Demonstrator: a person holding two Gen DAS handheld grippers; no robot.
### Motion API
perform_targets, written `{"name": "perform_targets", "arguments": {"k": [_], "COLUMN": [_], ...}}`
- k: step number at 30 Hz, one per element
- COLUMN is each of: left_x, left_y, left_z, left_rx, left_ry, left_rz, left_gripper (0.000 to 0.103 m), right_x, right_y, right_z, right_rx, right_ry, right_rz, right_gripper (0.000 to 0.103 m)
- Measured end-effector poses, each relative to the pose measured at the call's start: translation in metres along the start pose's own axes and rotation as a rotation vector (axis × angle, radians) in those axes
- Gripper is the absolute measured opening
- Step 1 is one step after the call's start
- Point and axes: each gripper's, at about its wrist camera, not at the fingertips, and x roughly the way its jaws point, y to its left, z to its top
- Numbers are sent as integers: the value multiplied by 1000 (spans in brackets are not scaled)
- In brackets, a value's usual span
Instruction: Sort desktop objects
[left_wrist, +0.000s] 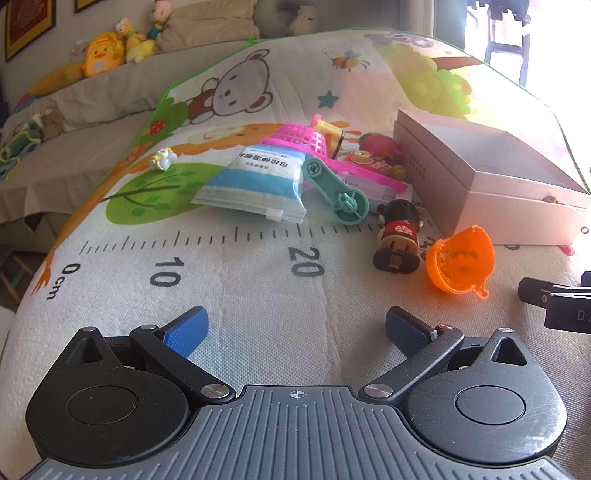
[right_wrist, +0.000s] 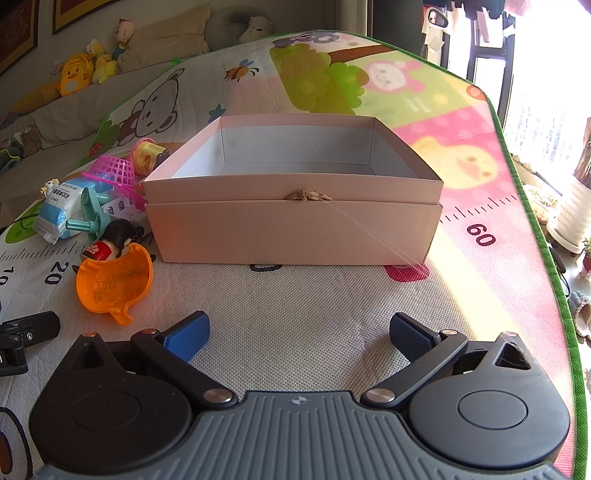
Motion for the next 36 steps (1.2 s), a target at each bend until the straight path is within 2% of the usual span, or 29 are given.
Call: {"name": "perform_targets", "arguments": {"k": [20,30,34,36], "left_x": [2,1,0,1], "left_y": [0,5,17,32], "left_z": [2,3,13,27], "left_rx": [7,32,33,11], "left_ry": [21,35,28,-8], "left_rz": [-7,-49,-107,-76], "left_gripper": [103,103,103,103], "right_x": [-2,1,-1,-4], "right_y": [2,0,0,-3], "right_z": [0,12,12,12], "right_rx": [4,-9,-19,-36], "right_ry": [2,90,96,109], "right_rz": [2,15,22,55], "right_gripper": [103,103,103,103]}}
